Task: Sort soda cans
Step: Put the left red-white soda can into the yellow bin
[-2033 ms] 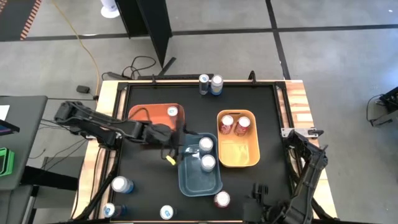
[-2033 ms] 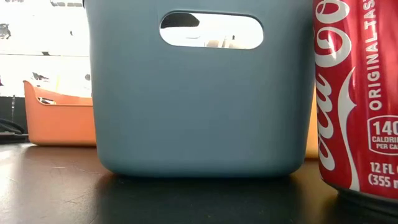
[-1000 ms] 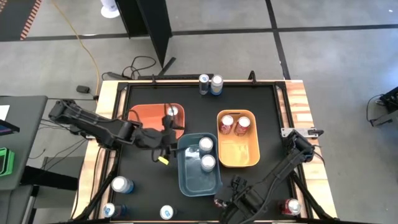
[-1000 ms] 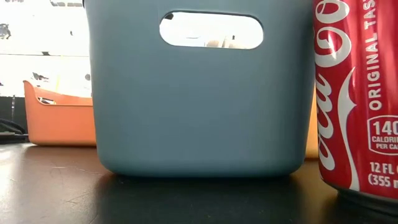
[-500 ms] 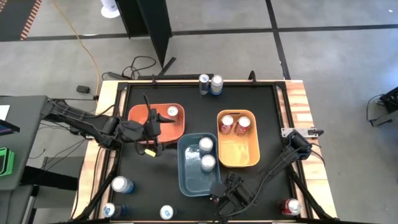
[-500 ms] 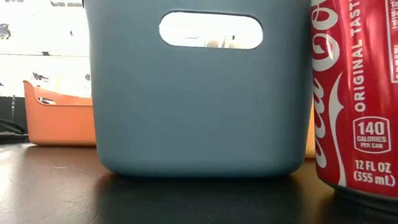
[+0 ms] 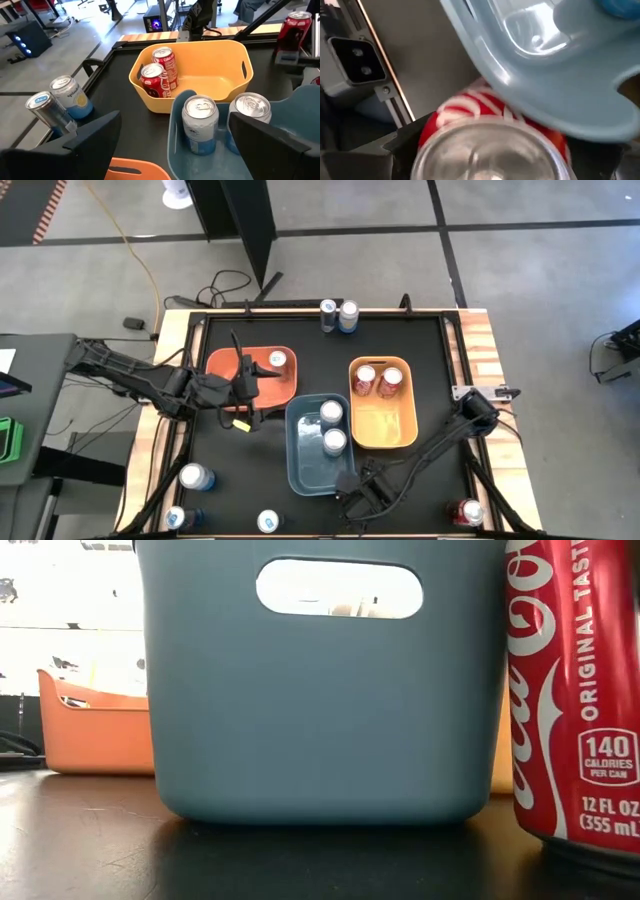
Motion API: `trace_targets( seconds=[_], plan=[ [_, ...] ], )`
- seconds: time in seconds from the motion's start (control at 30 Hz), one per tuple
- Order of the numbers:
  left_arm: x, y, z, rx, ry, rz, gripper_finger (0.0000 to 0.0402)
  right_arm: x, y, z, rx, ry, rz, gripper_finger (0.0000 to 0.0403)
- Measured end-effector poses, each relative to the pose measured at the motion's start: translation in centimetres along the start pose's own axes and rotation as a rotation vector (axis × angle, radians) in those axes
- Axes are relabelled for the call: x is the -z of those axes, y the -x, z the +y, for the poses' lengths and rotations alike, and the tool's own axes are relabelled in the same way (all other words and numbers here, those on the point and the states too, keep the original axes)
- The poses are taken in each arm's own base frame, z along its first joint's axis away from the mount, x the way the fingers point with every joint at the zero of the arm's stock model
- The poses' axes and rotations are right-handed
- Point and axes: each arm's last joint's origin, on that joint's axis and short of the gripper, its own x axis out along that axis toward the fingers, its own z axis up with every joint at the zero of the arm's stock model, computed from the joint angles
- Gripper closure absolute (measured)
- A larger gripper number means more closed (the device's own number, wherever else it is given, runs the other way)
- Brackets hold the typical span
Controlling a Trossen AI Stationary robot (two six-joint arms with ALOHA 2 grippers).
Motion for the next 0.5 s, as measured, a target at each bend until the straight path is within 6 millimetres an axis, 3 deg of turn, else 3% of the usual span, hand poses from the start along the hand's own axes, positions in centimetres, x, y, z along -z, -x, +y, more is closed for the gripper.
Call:
trace_targets(
  seconds=[0.3,0.5],
  plan=[
    [0.00,0.00,0.00,0.001,-0.004,0.000,0.0036,-0.51,-0.49,-0.40,-0.013,0.012,0.003,0.0022],
    [0.00,0.00,-0.01,0.003,-0.004,0.000,0.0036,-0.67,-0.45,-0.50,-0.022,0.009,0.015,0.0066]
  ],
)
